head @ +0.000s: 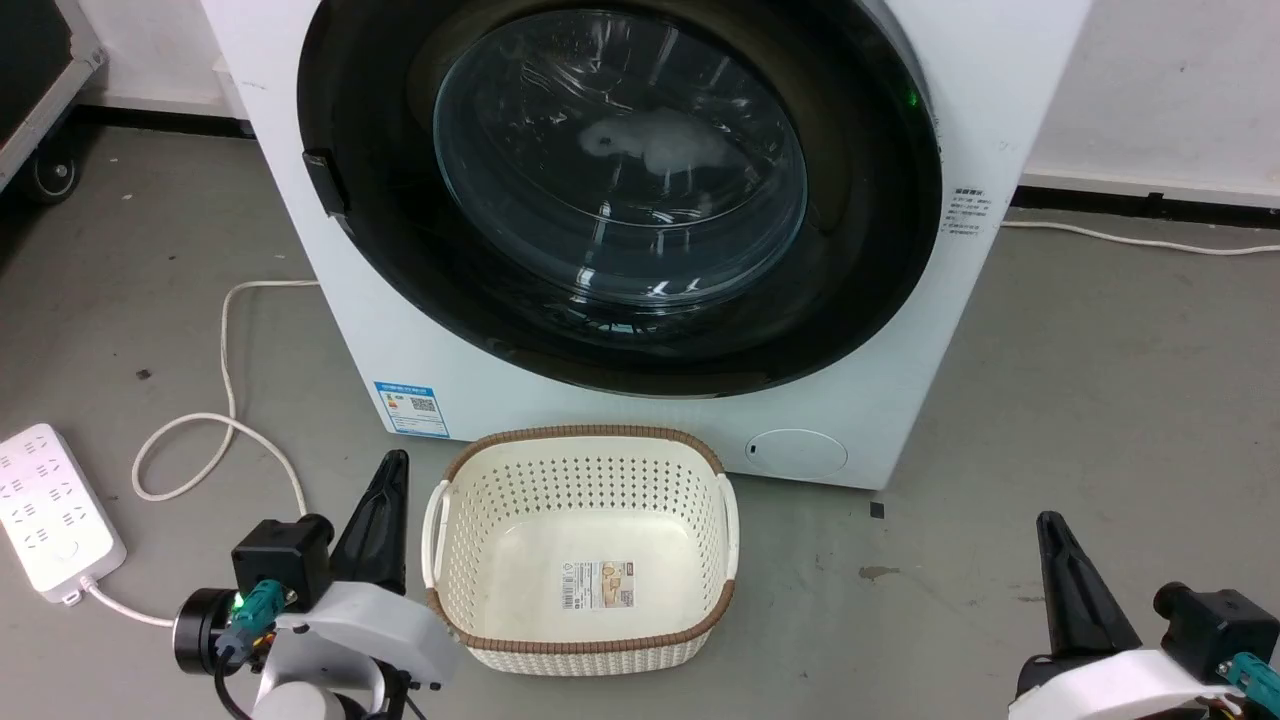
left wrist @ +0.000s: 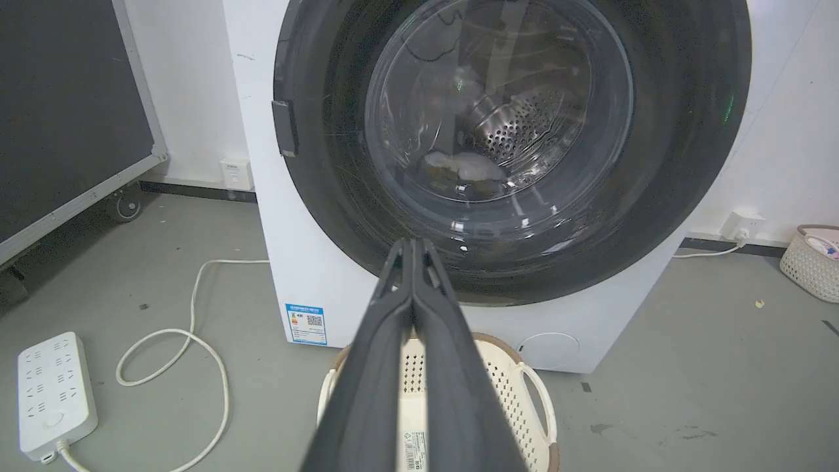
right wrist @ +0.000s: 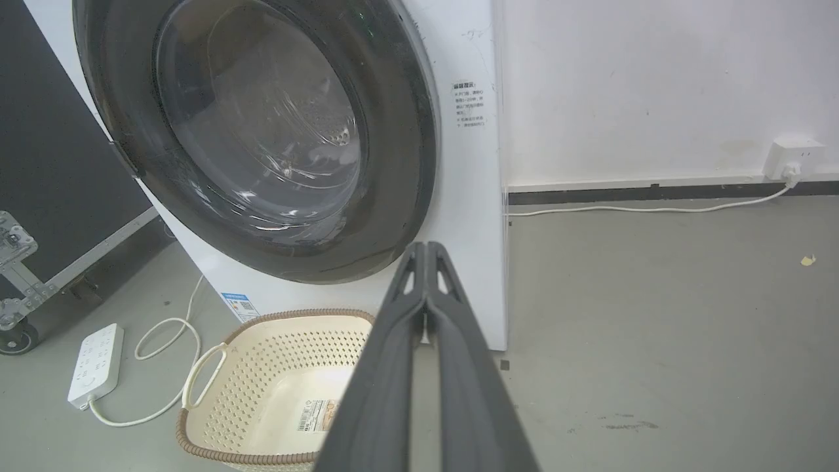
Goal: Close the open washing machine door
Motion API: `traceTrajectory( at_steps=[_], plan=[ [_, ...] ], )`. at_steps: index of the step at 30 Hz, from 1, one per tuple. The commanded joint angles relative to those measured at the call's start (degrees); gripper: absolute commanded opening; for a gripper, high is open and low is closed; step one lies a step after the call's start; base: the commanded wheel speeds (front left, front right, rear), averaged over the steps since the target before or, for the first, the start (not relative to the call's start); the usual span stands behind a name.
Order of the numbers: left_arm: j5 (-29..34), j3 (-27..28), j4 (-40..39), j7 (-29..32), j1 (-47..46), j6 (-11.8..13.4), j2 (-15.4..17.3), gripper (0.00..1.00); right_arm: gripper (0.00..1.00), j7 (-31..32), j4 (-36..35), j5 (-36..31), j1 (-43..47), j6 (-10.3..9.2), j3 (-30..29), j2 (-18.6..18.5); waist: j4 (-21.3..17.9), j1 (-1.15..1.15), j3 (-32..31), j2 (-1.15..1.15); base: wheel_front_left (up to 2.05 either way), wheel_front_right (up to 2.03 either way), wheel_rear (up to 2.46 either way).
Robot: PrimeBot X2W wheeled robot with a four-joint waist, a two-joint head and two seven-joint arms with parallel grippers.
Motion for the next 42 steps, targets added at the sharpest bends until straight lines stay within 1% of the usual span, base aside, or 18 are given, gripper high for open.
traceTrajectory(
  at_steps=[1,42],
  plan=[
    [0.7,0.3,-0.3,0.3,0.3,-0.1,-0.2,0.0,0.0,0.2,-0.3,-0.5,0.0,0.0,0.1,0.0,0.0,0.0,0.0,0.0,0.0,0.0,0.0],
    [7.3,4.3,-3.4,3.3,2.9,-1.4,-3.7,0.0,0.0,3.4,-2.6,-4.5,-0.3,0.02,1.2,-0.1,0.5,0.0,-0.5,0.0,0.0,0.0,0.0]
  ],
)
